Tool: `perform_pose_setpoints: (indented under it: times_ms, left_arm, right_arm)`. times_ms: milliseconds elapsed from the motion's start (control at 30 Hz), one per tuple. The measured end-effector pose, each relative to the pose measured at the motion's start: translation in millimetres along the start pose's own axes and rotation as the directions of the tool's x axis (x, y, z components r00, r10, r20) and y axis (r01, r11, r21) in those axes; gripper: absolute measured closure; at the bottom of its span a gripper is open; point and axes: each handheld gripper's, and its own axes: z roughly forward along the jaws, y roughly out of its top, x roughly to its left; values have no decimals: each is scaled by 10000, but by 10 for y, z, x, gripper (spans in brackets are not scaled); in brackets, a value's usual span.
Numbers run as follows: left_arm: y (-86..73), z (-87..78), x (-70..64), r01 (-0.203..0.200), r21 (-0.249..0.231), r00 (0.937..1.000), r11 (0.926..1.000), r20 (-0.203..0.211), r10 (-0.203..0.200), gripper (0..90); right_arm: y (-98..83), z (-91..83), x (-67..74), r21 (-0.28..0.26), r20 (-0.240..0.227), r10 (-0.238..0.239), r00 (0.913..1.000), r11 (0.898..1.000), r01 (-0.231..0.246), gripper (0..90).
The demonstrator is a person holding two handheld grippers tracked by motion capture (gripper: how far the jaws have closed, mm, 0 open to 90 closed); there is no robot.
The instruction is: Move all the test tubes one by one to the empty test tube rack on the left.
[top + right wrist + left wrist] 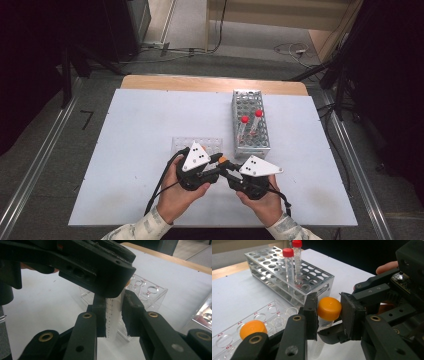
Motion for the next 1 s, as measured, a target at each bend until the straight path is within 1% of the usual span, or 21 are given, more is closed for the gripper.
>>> perform_pose_setpoints:
  times_ms: [200, 300, 333, 367, 467, 500, 600, 700, 800, 933, 1000]
  left_arm:
    - [-1, -4, 6, -58, 29, 10000, 10000, -21, 58, 704]
    - [4, -14, 11, 32, -4, 10000, 10000, 63, -32, 707]
    - [7, -18, 13, 31, 16, 10000, 10000, 80, -31, 709]
    - [12, -24, 18, 10, 12, 10000, 10000, 88, -11, 709]
    - [34, -57, 37, 116, 26, 9998, 9999, 164, -116, 709]
    - [48, -76, 45, 140, -28, 9998, 9999, 136, -139, 709]
    - [96, -147, 77, 230, -159, 9997, 9996, 92, -229, 709]
    - [123, -203, 127, 317, -206, 9995, 9993, -33, -317, 709]
    - [142, -261, 184, 428, -259, 9989, 9987, -156, -433, 709]
    - [177, -348, 243, 491, -343, 9984, 9982, -254, -500, 710]
    - [197, -388, 261, 552, -386, 9980, 9977, -295, -563, 710]
  right_arm:
    - [-2, 1, 4, 17, -20, -6, 10000, 10000, 6, 716]
    - [-1, -1, 5, 4, -52, 11, 10000, 10000, -11, 708]
    - [0, -6, 5, -44, -96, 0, 10000, 10000, 0, 682]
    - [1, -8, 5, -88, -147, 5, 9999, 10000, -6, 638]
    - [9, -20, 11, -286, -364, 100, 9993, 9995, -111, 449]
    - [12, -26, 13, -357, -495, 128, 9987, 9993, -145, 399]
    - [22, -51, 6, -541, -601, 220, 9979, 9982, -252, 273]
    - [17, -59, -5, -571, -594, 249, 9979, 9980, -283, 213]
    - [10, -60, -21, -553, -449, 243, 9987, 9981, -267, 165]
    - [11, -76, -50, -588, -314, 334, 9989, 9976, -352, 147]
    - [0, -84, -69, -519, -319, 344, 9989, 9980, -360, 131]
